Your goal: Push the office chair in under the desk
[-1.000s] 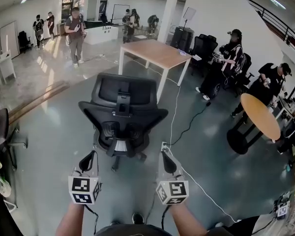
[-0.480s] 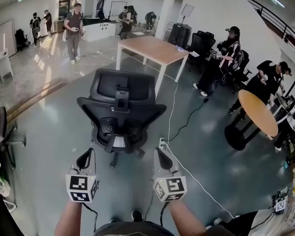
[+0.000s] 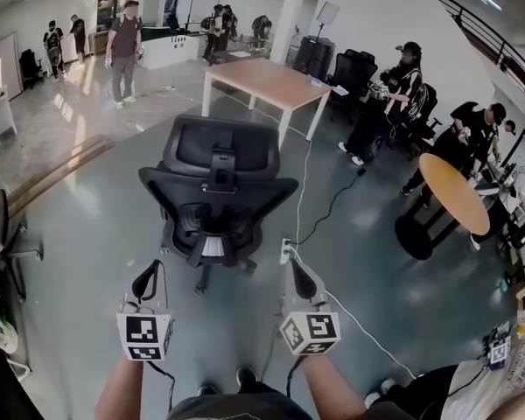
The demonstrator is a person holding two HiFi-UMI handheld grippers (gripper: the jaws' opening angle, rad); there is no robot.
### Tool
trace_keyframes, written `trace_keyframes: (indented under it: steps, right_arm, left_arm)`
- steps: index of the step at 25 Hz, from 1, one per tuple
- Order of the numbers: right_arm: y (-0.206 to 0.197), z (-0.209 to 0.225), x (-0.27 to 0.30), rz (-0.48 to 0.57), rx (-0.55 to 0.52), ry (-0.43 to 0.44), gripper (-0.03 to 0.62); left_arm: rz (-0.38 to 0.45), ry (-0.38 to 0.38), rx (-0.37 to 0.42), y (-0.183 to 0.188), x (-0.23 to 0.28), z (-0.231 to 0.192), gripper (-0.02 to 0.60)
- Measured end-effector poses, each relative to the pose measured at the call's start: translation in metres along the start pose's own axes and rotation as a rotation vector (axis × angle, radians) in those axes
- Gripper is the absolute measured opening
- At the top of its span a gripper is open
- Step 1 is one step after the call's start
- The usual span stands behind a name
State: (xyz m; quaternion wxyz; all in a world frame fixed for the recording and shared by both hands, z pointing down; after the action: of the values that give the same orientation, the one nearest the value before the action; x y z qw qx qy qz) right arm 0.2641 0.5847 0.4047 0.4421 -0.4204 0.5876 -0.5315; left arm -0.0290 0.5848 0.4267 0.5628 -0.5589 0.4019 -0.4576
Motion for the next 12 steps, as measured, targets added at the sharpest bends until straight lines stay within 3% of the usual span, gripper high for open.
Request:
trace_keyframes:
  steps: [7, 12]
  right_arm:
    - [-0.015, 0.009, -0.004, -0.100, -0.080, -0.053, -0.009]
    - [-0.022, 0.022, 0.026, -0.135, -0.153, -0.065, -0.009]
  left_arm:
    - [-0.015, -0.017, -0.009, -0.002, 0.002, -0.016, 0.018]
    - [0.004, 0.007, 0.043, 0.004, 0.028, -0.023, 0.019]
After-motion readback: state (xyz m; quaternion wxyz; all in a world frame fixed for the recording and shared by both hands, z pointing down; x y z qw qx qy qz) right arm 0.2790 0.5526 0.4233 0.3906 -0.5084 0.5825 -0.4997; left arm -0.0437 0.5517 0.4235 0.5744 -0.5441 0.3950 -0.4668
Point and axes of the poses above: the fingertips, and each gripper's own axes: x forward along the fingers, z to its right, y out of its top, the point moved 3 cm from there along -x, backward along the fingers, and after that the axes turned 4 degrees about -x, right-handed, at the moved point
